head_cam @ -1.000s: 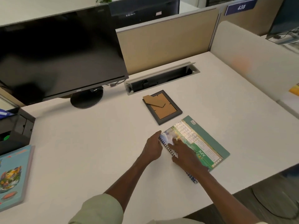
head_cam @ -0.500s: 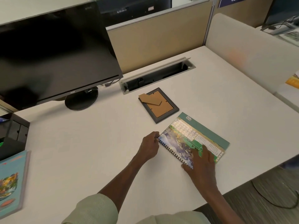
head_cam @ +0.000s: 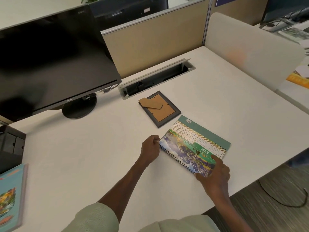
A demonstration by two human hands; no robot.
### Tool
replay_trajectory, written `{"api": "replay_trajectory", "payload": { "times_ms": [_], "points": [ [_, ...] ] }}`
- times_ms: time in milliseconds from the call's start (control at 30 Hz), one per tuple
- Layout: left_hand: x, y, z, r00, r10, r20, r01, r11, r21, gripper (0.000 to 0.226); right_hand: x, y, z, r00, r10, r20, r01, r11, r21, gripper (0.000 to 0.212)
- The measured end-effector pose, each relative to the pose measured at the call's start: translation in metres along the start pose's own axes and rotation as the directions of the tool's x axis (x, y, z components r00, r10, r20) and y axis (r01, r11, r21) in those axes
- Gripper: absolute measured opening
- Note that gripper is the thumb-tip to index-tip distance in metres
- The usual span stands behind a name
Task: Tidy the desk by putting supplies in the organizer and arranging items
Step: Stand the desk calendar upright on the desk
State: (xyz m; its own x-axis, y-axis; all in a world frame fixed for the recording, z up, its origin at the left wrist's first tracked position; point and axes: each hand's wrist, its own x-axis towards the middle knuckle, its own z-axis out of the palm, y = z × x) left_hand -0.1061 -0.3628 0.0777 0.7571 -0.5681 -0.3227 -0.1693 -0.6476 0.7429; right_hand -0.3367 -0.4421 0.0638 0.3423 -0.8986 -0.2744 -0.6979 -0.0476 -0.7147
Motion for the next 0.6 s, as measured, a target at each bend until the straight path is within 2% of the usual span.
{"api": "replay_trajectory", "payload": {
  "times_ms": [200, 300, 433, 600],
  "points": [
    [-0.003, 0.007, -0.012, 0.998, 0.0, -0.057, -0.006, 0.995, -0.098, 0.029, -0.006, 0.0, -0.005, 0.999, 0.007, -0.053, 0.003, 0.985, 0.173, 0.083],
    [-0.003, 0.015, -0.019, 0.996, -0.008, -0.094, -0.008, 0.986, -0.169, 0.027, -0.008, -0.006, -0.011, 0.998, 0.023, -0.056, -0.005, 0.949, 0.316, 0.084],
    [-0.002, 0.029, -0.026, 0.992, -0.012, -0.125, -0.026, 0.956, -0.293, 0.022, -0.013, -0.018, -0.027, 0.997, 0.017, -0.076, 0.017, 0.906, 0.423, 0.082],
    [-0.005, 0.062, -0.033, 0.991, 0.039, -0.128, -0.089, 0.905, -0.417, 0.023, -0.013, -0.039, -0.047, 0.981, 0.062, -0.186, 0.042, 0.861, 0.507, 0.065]
  ]
}}
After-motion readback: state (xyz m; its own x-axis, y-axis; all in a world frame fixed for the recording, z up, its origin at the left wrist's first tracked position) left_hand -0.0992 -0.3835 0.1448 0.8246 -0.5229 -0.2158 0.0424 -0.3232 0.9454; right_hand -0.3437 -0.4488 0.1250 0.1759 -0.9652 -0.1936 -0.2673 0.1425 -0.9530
